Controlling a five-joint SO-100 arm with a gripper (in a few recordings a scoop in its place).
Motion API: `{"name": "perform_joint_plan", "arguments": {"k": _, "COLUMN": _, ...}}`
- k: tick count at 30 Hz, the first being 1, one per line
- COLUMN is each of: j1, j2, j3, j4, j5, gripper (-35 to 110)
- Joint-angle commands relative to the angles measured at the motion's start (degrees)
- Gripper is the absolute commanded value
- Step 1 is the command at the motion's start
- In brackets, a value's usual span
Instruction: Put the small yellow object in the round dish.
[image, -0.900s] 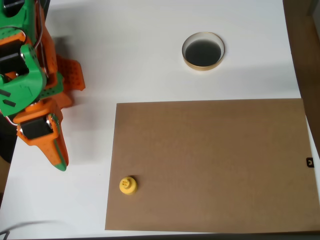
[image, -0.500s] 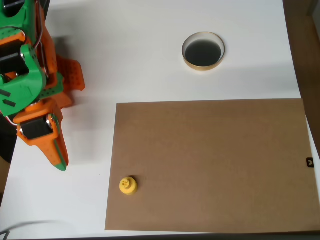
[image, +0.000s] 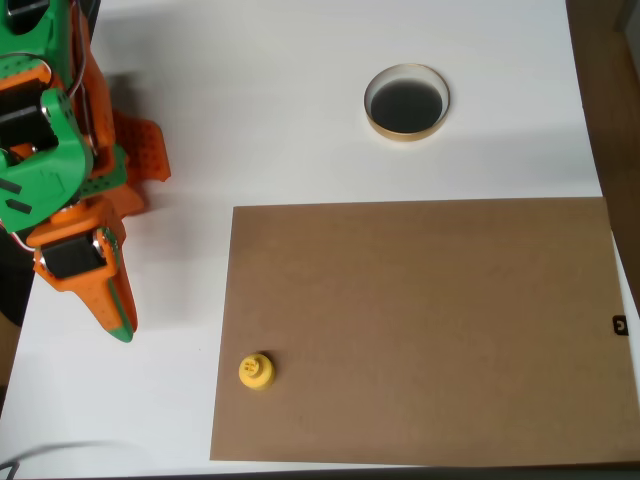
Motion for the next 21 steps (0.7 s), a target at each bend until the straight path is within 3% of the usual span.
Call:
{"name": "perform_joint_plan", "arguments": {"k": 1, "j1": 0.79, "j2": 0.44, "j3": -0.97, "j4": -0.53, "j5": -0.70, "gripper": 1}}
{"name": "perform_joint_plan", "arguments": {"k": 21, "j1": 0.79, "j2": 0.44, "j3": -0.79, "j4": -1.23, "j5": -1.67, "gripper": 0}}
